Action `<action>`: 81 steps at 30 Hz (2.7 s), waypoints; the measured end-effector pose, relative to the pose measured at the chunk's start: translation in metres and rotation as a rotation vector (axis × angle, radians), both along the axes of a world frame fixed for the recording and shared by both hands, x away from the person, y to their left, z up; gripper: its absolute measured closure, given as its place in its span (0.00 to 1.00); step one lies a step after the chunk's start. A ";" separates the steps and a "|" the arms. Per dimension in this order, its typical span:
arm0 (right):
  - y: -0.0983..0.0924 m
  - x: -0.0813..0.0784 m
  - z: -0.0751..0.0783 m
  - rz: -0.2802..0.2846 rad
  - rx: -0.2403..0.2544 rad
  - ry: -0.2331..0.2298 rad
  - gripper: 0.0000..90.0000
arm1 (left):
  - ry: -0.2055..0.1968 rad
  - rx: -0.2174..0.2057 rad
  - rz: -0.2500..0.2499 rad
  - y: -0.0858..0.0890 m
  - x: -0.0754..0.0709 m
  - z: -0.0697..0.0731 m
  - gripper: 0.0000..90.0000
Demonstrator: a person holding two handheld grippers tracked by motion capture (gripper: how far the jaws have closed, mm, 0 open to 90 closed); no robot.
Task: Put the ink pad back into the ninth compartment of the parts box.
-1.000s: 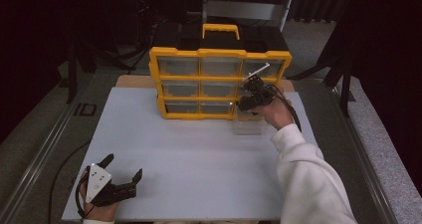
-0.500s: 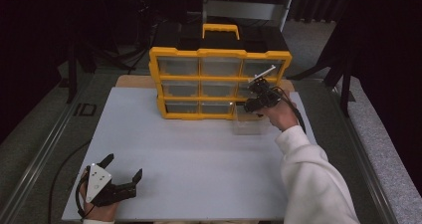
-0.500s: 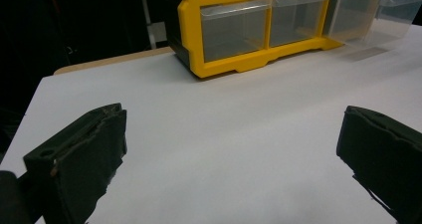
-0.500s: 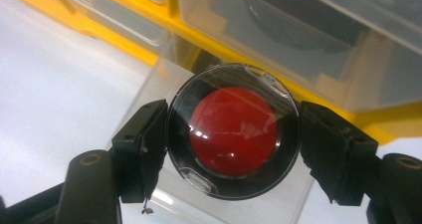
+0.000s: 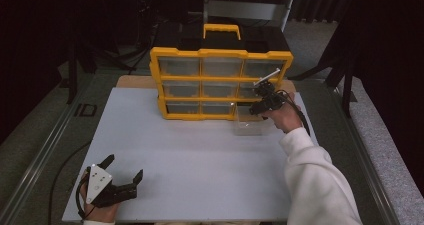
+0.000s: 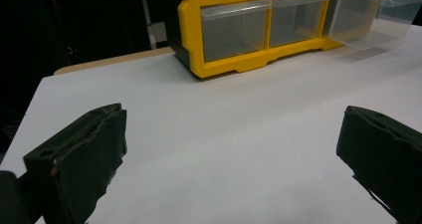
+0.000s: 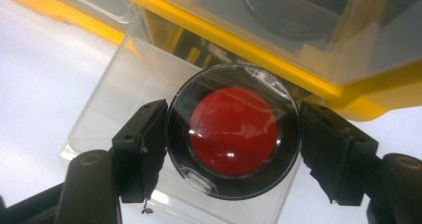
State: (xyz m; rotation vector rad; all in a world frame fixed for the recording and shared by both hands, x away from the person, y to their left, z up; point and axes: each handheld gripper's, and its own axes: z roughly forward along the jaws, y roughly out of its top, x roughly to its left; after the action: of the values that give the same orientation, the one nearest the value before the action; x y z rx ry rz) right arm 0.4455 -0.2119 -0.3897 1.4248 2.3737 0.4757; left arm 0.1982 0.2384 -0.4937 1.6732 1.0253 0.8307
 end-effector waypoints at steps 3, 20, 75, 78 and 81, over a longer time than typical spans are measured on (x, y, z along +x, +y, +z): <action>-0.001 0.000 0.000 0.001 0.000 -0.001 0.33 | 0.000 0.000 0.001 0.000 0.000 0.000 0.00; -0.011 -0.003 -0.010 -0.026 0.000 0.017 0.33 | 0.003 0.006 -0.003 -0.001 0.000 0.000 0.00; -0.013 -0.033 0.004 0.087 0.064 -0.097 0.10 | 0.003 0.005 0.002 0.000 0.000 0.000 0.00; -0.012 -0.035 0.004 0.096 0.068 -0.098 0.10 | 0.003 0.003 0.003 0.000 0.000 -0.001 0.00; -0.012 -0.036 0.004 0.109 0.067 -0.097 0.10 | 0.004 0.001 0.003 0.000 0.000 -0.001 0.00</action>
State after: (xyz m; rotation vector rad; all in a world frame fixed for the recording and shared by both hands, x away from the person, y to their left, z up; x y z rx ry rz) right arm 0.4099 -0.2236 -0.3855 1.2741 2.3862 0.6438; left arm 0.1986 0.2384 -0.4943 1.6755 1.0307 0.8303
